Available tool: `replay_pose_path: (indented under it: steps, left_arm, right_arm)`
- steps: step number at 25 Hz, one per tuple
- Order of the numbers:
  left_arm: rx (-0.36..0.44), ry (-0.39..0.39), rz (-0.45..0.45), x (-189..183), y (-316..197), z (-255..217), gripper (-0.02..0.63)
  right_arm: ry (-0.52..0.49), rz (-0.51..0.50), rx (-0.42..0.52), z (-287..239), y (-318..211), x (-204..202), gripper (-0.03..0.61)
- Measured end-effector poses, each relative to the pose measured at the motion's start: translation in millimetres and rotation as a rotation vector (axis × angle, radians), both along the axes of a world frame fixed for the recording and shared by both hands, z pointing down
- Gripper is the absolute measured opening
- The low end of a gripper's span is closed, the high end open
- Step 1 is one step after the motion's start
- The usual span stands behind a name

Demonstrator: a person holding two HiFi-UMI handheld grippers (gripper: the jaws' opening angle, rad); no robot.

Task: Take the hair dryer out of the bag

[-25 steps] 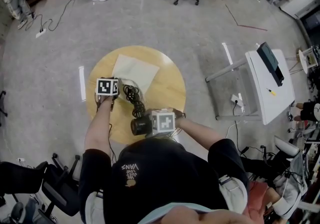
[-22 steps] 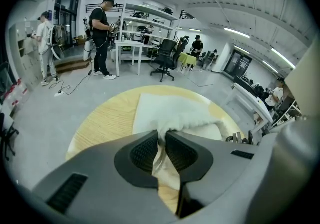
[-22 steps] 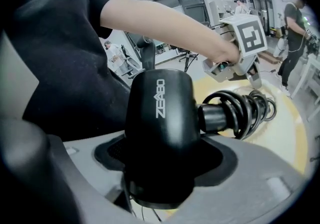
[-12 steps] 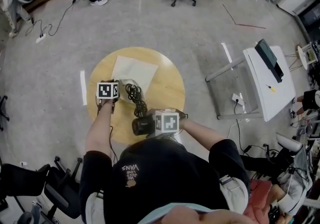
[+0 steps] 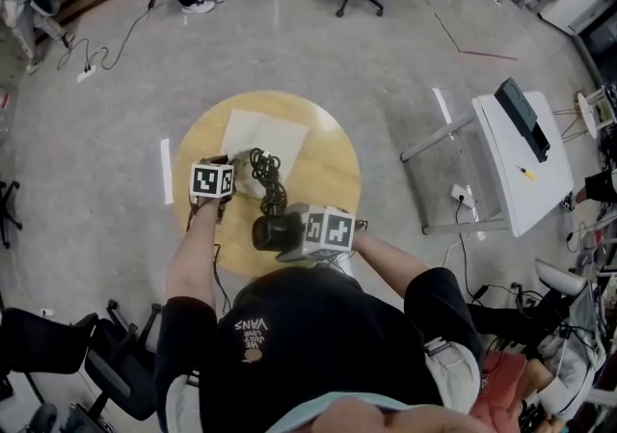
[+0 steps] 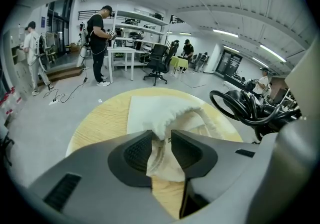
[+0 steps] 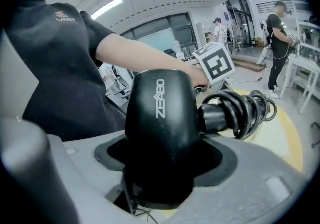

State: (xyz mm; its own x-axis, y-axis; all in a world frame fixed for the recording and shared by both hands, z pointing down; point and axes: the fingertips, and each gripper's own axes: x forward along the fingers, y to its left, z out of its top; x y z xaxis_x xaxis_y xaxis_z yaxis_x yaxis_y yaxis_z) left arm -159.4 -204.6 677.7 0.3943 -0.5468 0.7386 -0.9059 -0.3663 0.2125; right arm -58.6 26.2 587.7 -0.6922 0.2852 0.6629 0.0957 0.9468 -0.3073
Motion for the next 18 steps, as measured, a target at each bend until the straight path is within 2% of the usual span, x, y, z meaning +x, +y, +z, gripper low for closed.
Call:
replay_pose_path:
  steps: [9, 13, 18]
  left_arm:
    - [0.08, 0.043, 0.016, 1, 12, -31, 0.133]
    - [0.111, 0.065, 0.022, 3, 21, -37, 0.132]
    - [0.177, 0.077, 0.024, 4, 29, -57, 0.123]
  right_arm:
    - [-0.054, 0.05, 0.007, -11, -13, -5, 0.351]
    - [-0.123, 0.082, 0.0, -20, -16, -10, 0.351]
    - [-0.154, 0.11, 0.002, -28, -23, -10, 0.351]
